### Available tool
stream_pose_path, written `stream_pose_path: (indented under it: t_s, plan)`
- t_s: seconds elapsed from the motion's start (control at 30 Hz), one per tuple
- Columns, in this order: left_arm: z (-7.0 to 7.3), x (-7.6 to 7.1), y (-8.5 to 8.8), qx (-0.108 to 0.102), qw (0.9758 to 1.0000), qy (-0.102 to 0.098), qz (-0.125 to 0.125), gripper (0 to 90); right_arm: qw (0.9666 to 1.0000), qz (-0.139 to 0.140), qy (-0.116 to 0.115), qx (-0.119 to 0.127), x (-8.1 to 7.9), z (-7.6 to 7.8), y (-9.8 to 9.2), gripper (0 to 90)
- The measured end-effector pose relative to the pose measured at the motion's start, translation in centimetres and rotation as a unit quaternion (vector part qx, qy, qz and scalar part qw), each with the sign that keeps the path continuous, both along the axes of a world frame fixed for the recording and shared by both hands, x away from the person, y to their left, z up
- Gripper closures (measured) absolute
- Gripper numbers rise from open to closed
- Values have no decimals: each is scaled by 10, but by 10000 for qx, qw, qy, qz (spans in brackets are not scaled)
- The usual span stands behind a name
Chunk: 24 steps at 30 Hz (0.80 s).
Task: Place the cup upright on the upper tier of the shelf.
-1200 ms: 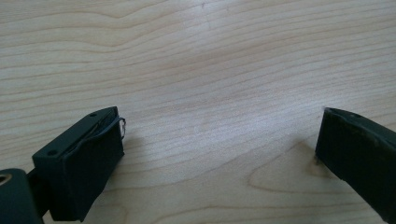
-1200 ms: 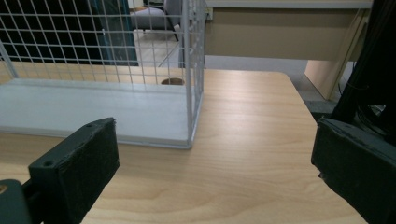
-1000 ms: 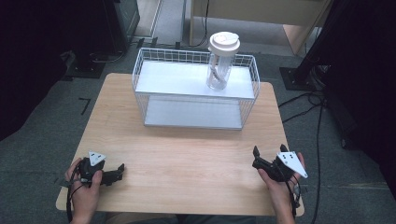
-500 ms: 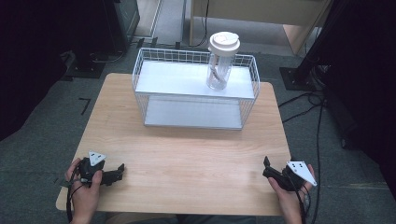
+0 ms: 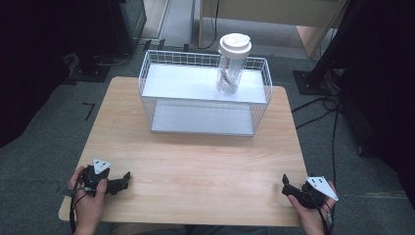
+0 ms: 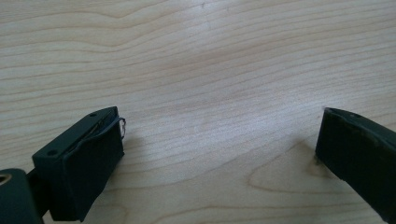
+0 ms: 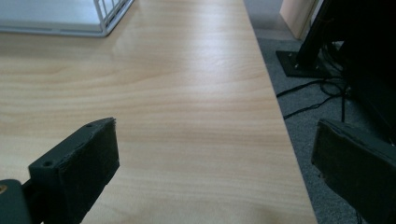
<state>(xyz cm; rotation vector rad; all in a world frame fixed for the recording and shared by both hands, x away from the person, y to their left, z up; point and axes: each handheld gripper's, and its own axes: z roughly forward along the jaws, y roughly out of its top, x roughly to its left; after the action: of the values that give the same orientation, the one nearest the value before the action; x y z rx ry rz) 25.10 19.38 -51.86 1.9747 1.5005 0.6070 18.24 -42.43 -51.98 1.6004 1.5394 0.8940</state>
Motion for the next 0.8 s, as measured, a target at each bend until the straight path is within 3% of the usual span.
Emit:
stream_pose_path:
  t_s: [0.17,0.23,0.27,0.4,0.47,0.53,0.8]
  plan:
    - [0,0,0,1,10000,-1,0,13,9987,219,460,22,1,-1,0,10]
    - [0,0,0,1,10000,-1,1,13,9970,453,618,75,0,-2,-1,37]
    - [0,0,0,0,10000,-2,1,13,9952,558,805,33,0,-3,-1,43]
    - [0,0,0,-3,10000,-6,2,13,9909,730,1121,-119,1,-5,2,52]
    - [0,0,0,-2,10000,-6,2,13,9894,841,1183,-110,2,-6,3,53]
    - [0,0,0,1,10000,-1,1,13,9870,994,1258,83,3,-6,1,60]
    - [0,0,0,-1,10000,0,1,13,9873,963,1264,80,3,-6,2,57]
